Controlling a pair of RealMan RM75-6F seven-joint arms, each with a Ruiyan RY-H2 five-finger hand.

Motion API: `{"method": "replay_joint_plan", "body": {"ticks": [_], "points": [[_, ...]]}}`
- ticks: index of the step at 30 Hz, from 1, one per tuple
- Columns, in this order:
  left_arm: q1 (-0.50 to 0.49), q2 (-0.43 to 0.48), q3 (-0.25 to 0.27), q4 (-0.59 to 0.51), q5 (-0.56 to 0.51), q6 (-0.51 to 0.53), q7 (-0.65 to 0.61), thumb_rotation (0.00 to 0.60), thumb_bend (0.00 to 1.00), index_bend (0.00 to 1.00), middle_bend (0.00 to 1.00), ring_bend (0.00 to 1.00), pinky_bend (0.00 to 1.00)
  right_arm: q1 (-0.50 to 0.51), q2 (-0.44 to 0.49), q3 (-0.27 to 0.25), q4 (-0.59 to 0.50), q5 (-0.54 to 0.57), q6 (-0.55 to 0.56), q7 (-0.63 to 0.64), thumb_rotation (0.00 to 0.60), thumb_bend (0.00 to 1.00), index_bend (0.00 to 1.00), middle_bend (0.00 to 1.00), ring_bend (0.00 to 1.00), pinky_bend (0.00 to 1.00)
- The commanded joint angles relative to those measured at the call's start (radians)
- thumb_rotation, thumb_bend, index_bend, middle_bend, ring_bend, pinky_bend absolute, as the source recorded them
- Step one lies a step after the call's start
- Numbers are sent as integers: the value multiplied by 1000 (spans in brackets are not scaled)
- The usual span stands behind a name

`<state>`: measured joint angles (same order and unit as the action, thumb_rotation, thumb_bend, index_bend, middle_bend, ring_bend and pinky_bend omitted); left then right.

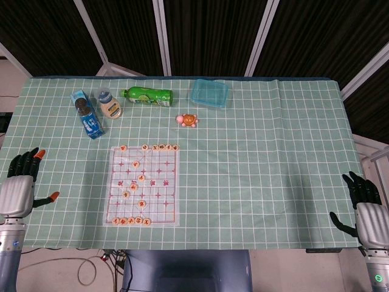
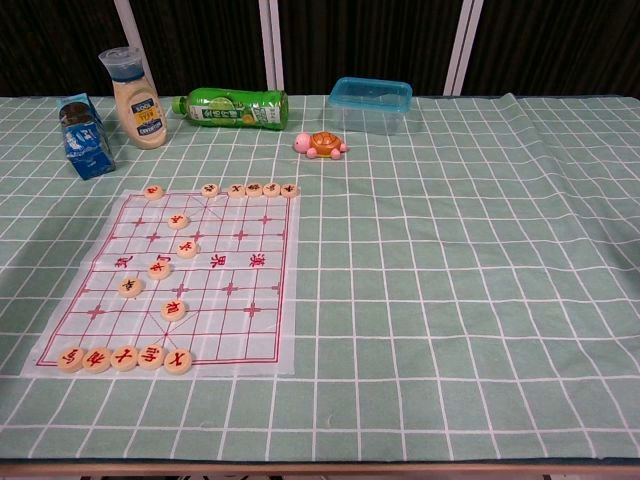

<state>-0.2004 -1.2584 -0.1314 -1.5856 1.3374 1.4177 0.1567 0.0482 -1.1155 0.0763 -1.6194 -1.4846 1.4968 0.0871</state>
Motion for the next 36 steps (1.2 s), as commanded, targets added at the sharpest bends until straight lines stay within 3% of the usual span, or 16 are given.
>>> {"method": "replay_joint_plan", "body": {"ticks": [1, 26, 29, 32, 36], "points": [[0, 0, 0, 0, 1, 1, 0, 600, 0, 0, 0, 0, 0, 0, 1, 0, -1, 1, -1, 0, 600, 323, 0, 0, 0, 0], [-8, 0, -7, 0, -18, -16, 9, 600, 0, 0, 0, 0, 3, 2, 2, 3, -14, 24, -17, -12, 600, 322, 0, 0, 0, 0], [-15, 0, -14, 1, -18, -13, 31, 600, 0, 0, 3, 13, 66, 2, 3, 5, -13, 31, -19, -10, 600, 323, 0, 0, 0, 0], [-36, -3, -30, 7, -22, -23, 66, 600, 0, 0, 117, 171, 268, 3, 4, 7, -15, 41, -27, -5, 600, 322, 0, 0, 0, 0], [-78, -6, -57, 8, -47, -70, 97, 600, 40, 23, 542, 538, 579, 4, 6, 6, -18, 43, -32, -5, 600, 323, 0, 0, 0, 0]]}}
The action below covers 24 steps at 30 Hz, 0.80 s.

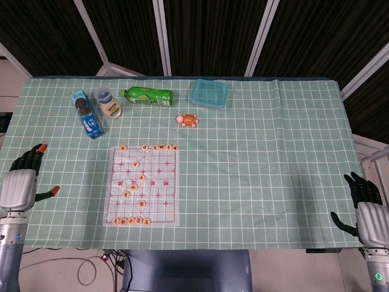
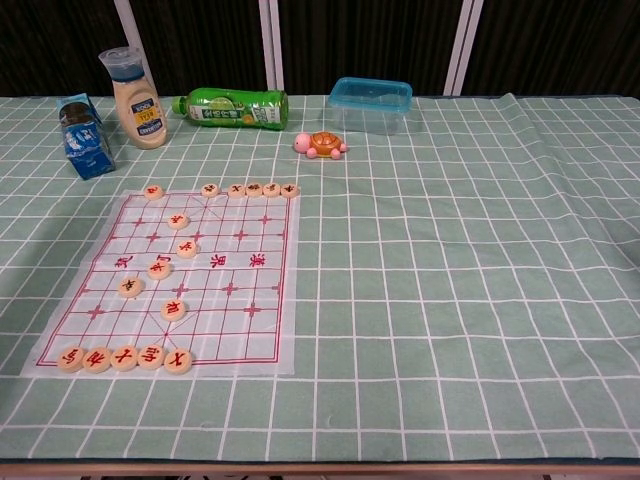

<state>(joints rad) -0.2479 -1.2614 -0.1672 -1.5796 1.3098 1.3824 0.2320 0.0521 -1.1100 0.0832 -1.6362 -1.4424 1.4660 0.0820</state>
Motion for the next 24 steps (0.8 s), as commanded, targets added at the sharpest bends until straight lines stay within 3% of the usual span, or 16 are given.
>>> {"method": "replay_joint_plan", "body": {"ticks": [1, 5, 10, 15, 24], "points": [[-46, -5, -31, 4, -31, -53, 31, 600, 52, 51, 644, 615, 646, 0, 1, -1, -2, 1, -3, -1, 600, 322, 0, 0, 0, 0], [-123, -14, -75, 12, -117, -169, 79, 600, 100, 176, 848, 779, 790, 0, 5, 0, -9, 11, -8, 1, 600, 322, 0, 0, 0, 0], [-215, -28, -122, 31, -250, -302, 150, 600, 139, 293, 981, 899, 887, 1, 9, 1, -15, 21, -19, 5, 600, 323, 0, 0, 0, 0], [-299, -74, -142, 99, -370, -391, 232, 600, 150, 356, 1000, 972, 948, 2, 18, 1, -24, 37, -35, 10, 600, 323, 0, 0, 0, 0], [-432, -188, -148, 269, -552, -495, 352, 600, 217, 358, 1000, 998, 967, 5, 28, -1, -37, 48, -54, 15, 600, 323, 0, 0, 0, 0]]}}
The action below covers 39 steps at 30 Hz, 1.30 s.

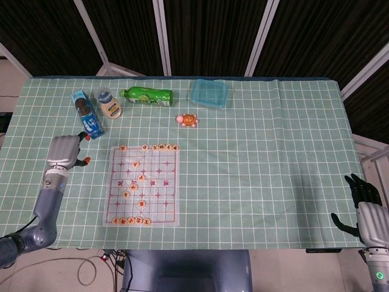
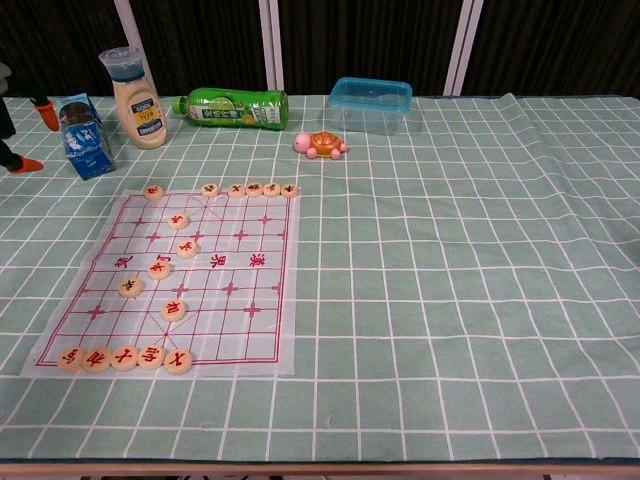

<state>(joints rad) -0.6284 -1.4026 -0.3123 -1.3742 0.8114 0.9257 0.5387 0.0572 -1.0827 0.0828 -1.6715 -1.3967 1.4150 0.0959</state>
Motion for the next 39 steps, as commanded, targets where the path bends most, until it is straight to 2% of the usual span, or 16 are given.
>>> {"method": "replay_joint_plan", "body": {"ticks": [1, 18, 39], "points": [[-64, -59, -2, 83, -64, -46, 54, 600, 216, 359, 1000, 998, 967, 1, 2, 0, -3, 4, -4, 2, 600, 323, 0, 0, 0, 0], [-212, -229, 2, 348, -157, -133, 97, 600, 197, 441, 1000, 1000, 967, 3, 8, 3, -12, 28, -25, 12, 600, 323, 0, 0, 0, 0], [-308, -355, 20, 553, -210, -255, 97, 600, 197, 448, 1000, 999, 967, 5, 13, 6, -20, 37, -35, 37, 600, 322, 0, 0, 0, 0]]}}
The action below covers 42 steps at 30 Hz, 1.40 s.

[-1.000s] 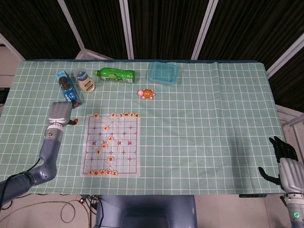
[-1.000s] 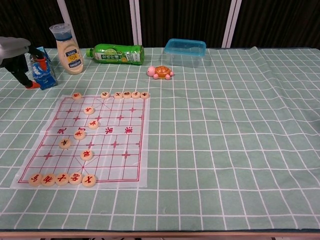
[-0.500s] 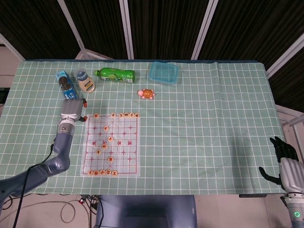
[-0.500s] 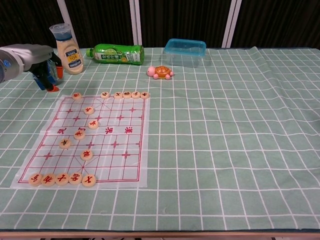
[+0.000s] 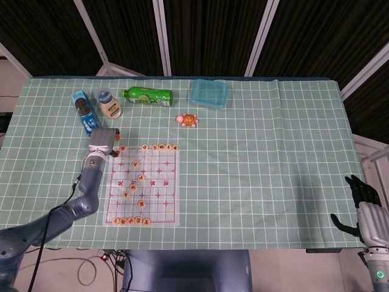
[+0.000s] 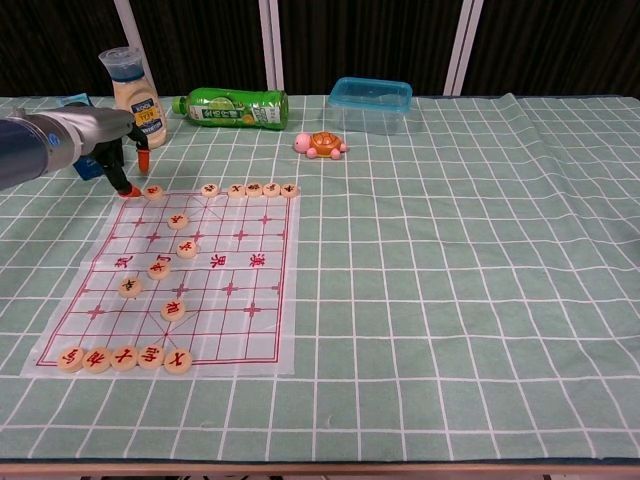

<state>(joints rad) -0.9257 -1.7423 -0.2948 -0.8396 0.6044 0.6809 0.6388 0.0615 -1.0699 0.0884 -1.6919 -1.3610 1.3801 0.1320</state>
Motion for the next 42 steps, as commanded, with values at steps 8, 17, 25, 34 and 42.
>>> {"method": "replay_joint_plan", "body": {"ticks": [8, 17, 25, 34, 42], "points": [[-25, -42, 10, 56, 2, -23, -13, 600, 197, 460, 1000, 1000, 967, 0, 3, 2, -3, 8, -6, 7, 600, 322, 0, 0, 0, 0], [-27, -52, 16, 73, 8, -29, -27, 600, 263, 466, 1000, 1000, 967, 0, 6, 2, -9, 13, -9, 11, 600, 323, 0, 0, 0, 0], [-27, -57, 20, 84, 10, -35, -37, 600, 294, 471, 1000, 999, 967, 0, 7, 1, -12, 12, -10, 9, 600, 322, 0, 0, 0, 0], [-27, -62, 19, 86, 18, -32, -55, 600, 359, 490, 1000, 999, 967, -1, 7, 1, -12, 10, -7, 9, 600, 322, 0, 0, 0, 0], [-19, -12, -3, 10, 47, 21, -88, 600, 359, 491, 1000, 999, 967, -1, 7, 1, -11, 6, -6, 17, 600, 322, 0, 0, 0, 0]]}}
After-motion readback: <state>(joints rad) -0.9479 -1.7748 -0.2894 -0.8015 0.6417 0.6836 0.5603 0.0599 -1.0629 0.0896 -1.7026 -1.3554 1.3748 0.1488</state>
